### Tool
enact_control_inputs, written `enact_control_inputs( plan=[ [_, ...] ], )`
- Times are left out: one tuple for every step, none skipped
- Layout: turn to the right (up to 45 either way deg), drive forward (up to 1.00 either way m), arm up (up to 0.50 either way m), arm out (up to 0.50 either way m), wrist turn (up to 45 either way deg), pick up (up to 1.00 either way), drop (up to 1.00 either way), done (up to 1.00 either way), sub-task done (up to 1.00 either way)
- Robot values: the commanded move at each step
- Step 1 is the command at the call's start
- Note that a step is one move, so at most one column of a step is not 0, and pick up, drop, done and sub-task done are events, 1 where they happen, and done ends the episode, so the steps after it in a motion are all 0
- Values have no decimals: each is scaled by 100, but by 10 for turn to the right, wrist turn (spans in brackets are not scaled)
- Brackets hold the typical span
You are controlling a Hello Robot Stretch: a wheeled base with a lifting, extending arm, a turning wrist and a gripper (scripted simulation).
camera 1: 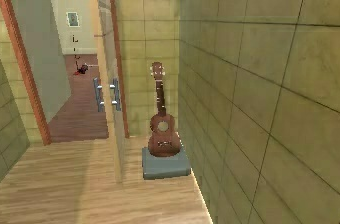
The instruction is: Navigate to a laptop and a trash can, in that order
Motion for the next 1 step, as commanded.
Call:
enact_control_inputs(
  plan=[
    [-60, 0, 0, 0, 0, 0, 0, 0, 0]
  ],
)
